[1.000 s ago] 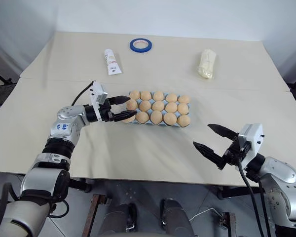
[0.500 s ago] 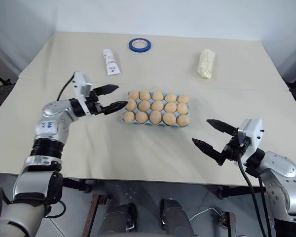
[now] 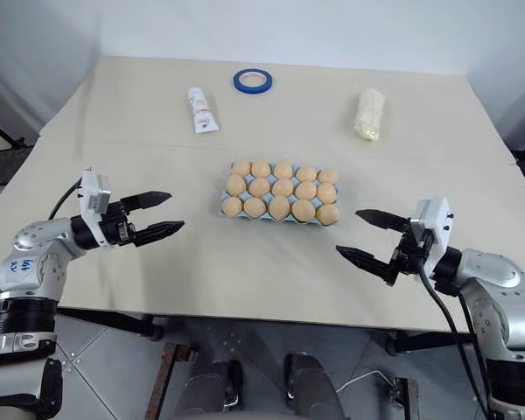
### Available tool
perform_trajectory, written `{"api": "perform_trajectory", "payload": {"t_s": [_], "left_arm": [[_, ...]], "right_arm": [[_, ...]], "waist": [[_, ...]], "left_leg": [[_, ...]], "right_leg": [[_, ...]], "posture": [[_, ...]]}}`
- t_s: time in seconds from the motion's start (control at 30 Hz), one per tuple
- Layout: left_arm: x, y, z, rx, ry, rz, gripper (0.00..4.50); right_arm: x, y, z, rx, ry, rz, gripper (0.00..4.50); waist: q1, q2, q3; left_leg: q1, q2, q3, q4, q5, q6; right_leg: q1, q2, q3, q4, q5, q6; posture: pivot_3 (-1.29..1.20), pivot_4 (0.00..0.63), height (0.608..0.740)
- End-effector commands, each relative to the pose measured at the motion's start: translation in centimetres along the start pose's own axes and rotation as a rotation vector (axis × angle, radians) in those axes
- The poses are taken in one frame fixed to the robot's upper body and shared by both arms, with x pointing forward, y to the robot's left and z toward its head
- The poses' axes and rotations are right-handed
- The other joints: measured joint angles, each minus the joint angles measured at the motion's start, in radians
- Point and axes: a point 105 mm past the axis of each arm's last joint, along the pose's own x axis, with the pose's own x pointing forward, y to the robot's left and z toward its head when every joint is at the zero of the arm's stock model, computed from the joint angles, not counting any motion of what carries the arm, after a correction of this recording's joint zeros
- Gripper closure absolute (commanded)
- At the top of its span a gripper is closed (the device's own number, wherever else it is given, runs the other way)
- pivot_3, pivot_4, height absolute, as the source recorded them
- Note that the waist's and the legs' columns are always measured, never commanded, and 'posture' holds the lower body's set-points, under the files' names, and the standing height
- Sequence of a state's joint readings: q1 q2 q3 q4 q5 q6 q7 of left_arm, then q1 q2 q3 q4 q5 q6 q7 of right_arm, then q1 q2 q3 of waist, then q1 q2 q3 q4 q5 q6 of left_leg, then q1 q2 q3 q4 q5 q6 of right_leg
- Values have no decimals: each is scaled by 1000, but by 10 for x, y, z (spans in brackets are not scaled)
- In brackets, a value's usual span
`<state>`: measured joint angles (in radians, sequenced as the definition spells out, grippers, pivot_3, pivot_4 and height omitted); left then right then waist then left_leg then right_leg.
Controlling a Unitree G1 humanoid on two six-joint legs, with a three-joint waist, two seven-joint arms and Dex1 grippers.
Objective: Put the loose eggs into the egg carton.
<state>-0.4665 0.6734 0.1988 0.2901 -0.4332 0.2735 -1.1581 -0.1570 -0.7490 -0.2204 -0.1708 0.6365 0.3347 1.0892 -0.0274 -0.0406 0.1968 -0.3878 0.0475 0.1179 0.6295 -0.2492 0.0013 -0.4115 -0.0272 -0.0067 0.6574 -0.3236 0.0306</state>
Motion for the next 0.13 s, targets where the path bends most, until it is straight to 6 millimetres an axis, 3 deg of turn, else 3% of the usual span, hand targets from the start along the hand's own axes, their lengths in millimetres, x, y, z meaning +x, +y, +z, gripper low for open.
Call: {"api": "perform_trajectory", "payload": {"t_s": [0.03, 0.13], "left_arm": [[-10, -2, 15, 54, -23, 3, 22], [-14, -4, 15, 68, -21, -4, 22]], "right_arm": [[0, -3, 1, -26, 38, 53, 0], [2, -6, 3, -29, 32, 59, 0]], "waist": [[0, 0, 0], [0, 0, 0]], "left_leg": [[0, 0, 0, 0, 0, 0], [0, 0, 0, 0, 0, 0]], "right_leg": [[0, 0, 0, 0, 0, 0], [0, 0, 0, -1, 0, 0]], "posture": [[0, 150, 740], [0, 150, 740]]}}
